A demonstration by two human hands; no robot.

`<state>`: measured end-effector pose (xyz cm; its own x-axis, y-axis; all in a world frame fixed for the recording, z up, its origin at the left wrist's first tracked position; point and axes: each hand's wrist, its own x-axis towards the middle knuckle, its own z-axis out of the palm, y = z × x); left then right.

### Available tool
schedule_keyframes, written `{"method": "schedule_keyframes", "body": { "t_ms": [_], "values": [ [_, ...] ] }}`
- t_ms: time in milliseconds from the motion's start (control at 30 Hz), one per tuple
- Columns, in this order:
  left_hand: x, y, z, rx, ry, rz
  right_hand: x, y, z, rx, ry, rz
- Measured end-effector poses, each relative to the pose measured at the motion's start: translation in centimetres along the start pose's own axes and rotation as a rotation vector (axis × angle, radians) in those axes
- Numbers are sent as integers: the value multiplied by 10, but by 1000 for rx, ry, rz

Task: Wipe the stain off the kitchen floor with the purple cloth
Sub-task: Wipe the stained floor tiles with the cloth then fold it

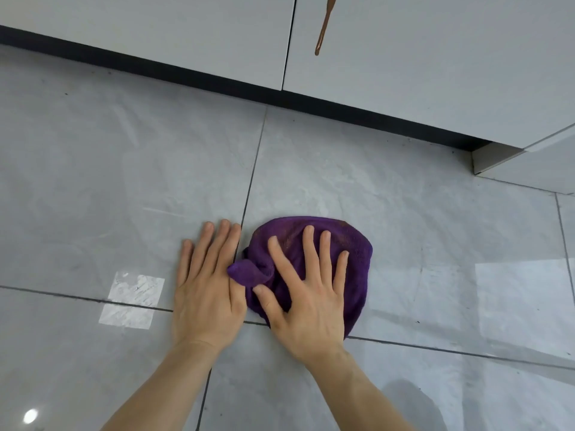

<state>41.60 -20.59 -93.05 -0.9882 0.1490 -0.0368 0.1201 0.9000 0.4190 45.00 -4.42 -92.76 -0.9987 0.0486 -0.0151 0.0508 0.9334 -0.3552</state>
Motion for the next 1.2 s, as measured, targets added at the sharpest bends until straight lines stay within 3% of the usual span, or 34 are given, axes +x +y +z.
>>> {"method": "schedule_keyframes", "body": {
  "t_ms": [133, 333, 533, 667, 733, 800, 1000, 1200],
  "values": [
    [0, 0, 0, 112, -39, 5, -3, 1, 0, -121, -48, -86],
    [-2, -1, 1, 124, -44, 18, -11, 19, -3, -108, -47, -41],
    [-1, 1, 4, 132, -35, -3, -13, 56, -25, -31, 39, 232],
    [-1, 0, 6, 152, -44, -19, 10, 35, -22, 164, 90, 454],
    [0, 1, 6, 158, -36, -22, 24, 22, -17, 135, 117, 520],
    [1, 2, 7, 163, -31, -14, 30, 15, -12, 43, 104, 478],
    [-1, 1, 5, 144, -35, -8, 1, 8, -6, -102, -56, 20],
    [0, -1, 5, 180, -54, -12, -71, -1, 9, -87, -88, -145]
  ]
}}
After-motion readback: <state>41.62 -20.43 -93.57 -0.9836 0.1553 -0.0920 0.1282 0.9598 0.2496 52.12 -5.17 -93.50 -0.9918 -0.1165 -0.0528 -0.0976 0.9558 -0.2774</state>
